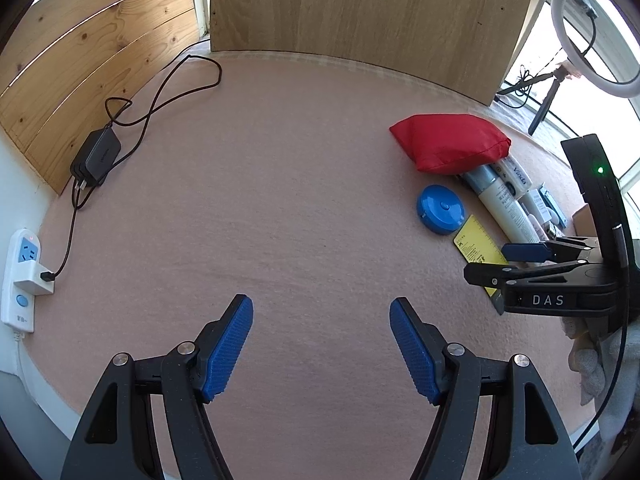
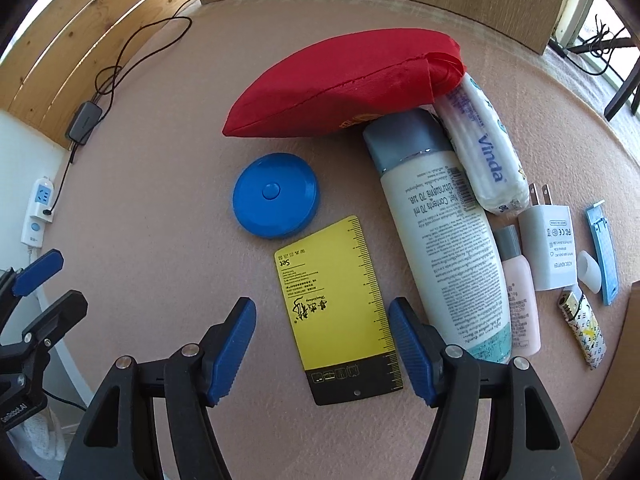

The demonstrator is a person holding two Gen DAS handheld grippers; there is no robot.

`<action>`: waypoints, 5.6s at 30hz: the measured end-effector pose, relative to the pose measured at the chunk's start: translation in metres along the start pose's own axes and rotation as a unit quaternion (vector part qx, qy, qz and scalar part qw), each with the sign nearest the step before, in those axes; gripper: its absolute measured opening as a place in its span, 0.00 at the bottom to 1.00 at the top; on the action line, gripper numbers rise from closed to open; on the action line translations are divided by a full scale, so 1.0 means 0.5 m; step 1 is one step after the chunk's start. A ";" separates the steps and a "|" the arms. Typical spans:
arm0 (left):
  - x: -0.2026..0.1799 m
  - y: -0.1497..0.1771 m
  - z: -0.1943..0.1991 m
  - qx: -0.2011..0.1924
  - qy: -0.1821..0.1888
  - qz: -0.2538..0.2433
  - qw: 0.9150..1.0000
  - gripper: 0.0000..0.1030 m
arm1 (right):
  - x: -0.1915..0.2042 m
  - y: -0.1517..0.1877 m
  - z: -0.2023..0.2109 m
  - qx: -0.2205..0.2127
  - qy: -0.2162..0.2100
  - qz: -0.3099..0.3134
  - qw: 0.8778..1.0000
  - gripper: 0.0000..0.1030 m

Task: Organize objects
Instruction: 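Close the right gripper on the yellow ruler card, then carry the yellow card over the cardboard box and release it inside, then grasp the white sunscreen bottle with blue cap using the right gripper, then lift the sunscreen bottle and carry it toward the cardboard box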

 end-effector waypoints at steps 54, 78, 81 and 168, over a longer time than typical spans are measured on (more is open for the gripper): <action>-0.259 -0.041 0.022 -0.024 -0.007 -0.084 0.996 0.72 | -0.411 0.358 0.247 -0.164 0.065 -0.262 0.949 0.44; -0.183 -0.095 0.001 -0.017 -0.020 -0.059 0.998 0.73 | -0.310 0.215 0.266 -0.200 -0.037 -0.212 0.956 0.67; -0.157 -0.112 0.009 -0.023 -0.029 -0.056 0.998 0.73 | -0.279 0.166 0.259 -0.197 -0.050 -0.198 0.959 0.62; -0.305 0.059 -0.113 0.085 0.114 -0.107 0.984 0.79 | -0.105 0.119 0.038 -0.053 -0.186 -0.165 0.967 0.49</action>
Point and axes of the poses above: each gripper's, at about its wrist camera, not at the fingertips, and z roughly against the way its jaws point, x to its left, y to its underside, the point moved 7 cm from there along -z, roughly the way its jaws point, and after that the axes turned 10 degrees about x, right-handed, at the moved point
